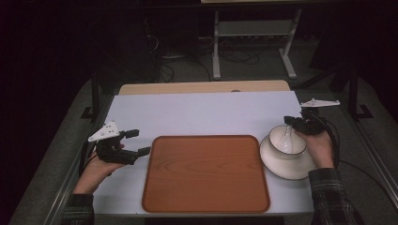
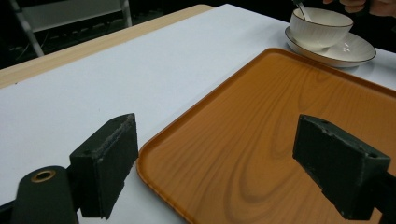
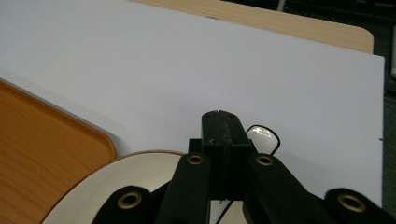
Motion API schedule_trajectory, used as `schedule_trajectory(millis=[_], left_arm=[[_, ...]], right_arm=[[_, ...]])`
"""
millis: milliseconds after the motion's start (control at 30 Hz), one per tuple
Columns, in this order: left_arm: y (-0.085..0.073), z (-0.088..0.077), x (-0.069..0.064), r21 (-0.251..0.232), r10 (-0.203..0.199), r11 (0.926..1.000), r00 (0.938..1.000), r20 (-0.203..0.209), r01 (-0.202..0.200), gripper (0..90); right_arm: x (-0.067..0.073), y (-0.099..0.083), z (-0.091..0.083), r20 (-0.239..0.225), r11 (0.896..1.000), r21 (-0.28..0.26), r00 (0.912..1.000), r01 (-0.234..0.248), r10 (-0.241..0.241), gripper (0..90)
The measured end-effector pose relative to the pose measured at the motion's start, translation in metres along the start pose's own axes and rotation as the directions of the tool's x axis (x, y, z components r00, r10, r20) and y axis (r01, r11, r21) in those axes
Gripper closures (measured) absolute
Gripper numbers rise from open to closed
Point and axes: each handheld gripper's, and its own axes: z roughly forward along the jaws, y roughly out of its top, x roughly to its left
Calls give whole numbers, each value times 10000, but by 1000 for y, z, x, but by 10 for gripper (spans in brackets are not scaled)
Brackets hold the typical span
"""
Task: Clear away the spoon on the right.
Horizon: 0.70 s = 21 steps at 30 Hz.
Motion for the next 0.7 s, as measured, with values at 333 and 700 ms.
schedule_trajectory(millis=[333,700], left_arm=[[0,-1,0,-36,-27,10000,10000,-19,27,137],[1,1,-1,-17,52,10000,10000,36,-52,137]], right_arm=[[-6,-4,-1,243,9998,180,9997,-52,47,896],[-11,-11,-9,646,9995,306,9979,-26,6,896]])
